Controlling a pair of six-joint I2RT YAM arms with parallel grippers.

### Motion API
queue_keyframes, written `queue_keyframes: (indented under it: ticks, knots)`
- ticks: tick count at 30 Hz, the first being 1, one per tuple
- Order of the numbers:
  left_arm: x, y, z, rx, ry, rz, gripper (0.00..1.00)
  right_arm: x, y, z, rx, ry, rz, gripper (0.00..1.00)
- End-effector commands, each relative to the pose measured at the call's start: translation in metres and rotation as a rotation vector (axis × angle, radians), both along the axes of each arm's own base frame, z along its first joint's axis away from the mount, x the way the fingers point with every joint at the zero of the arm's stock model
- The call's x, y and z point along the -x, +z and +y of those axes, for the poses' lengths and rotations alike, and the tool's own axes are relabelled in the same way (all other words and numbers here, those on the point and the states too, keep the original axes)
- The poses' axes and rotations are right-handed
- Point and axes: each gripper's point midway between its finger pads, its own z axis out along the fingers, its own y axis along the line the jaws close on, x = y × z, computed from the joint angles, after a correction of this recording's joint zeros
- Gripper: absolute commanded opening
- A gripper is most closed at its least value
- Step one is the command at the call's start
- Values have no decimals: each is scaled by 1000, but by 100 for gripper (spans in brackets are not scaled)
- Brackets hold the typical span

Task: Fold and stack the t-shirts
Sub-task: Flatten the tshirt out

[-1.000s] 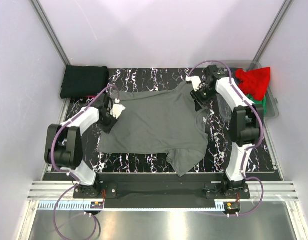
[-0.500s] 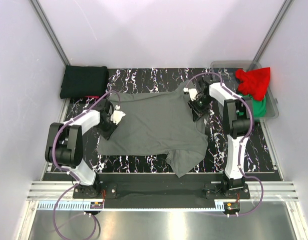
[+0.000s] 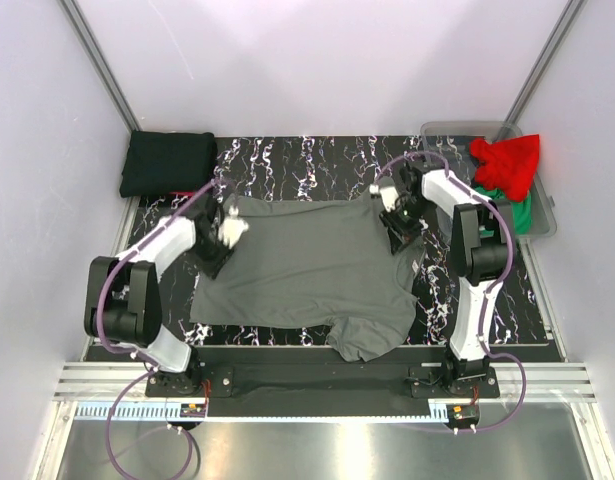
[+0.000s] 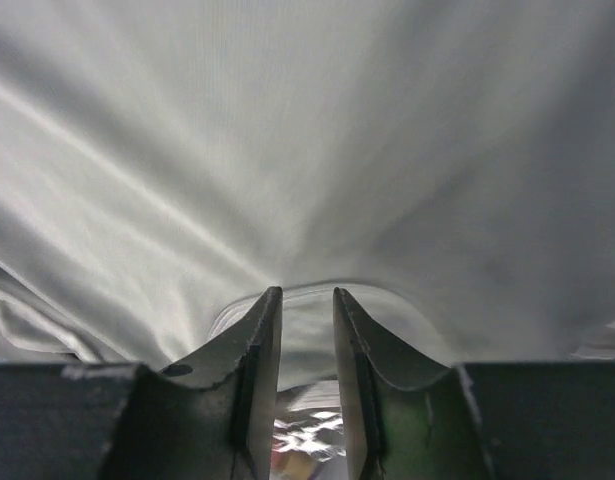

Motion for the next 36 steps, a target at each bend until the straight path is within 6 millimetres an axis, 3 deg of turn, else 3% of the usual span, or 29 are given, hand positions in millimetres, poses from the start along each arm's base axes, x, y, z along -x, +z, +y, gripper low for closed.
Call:
queue_keyframes:
  ticks: [1,3,4,6,7,10,15,16,21,27,36]
  knots:
    - [-108,74,-20,51,14,-280,40,-77,53,11,-31,25,-261,35]
    - [-140,88,-18,34,69,-308,44,-101,62,13,-35,27,-316,36]
    - [-175,99,-17,23,100,-343,45,-122,82,15,-46,22,-390,37]
    - [-192,98,-12,31,180,-291,45,-140,83,16,-53,7,-410,38]
    - [-220,100,-15,52,208,-308,45,-152,92,17,-60,4,-447,38]
    - [-245,87,-21,95,261,-274,44,-164,87,17,-54,1,-451,38]
    - [-268,70,-29,133,268,-280,41,-167,80,17,-55,-16,-429,38]
    - [-271,59,-30,141,271,-261,41,-166,80,18,-58,-18,-425,38]
    - [-290,45,-26,171,297,-269,39,-164,83,19,-65,-31,-410,38]
    - [-288,24,-28,182,311,-226,38,-163,80,13,-28,-12,-396,39]
    - [-277,24,-20,170,317,-203,32,-162,69,14,-34,-23,-365,38]
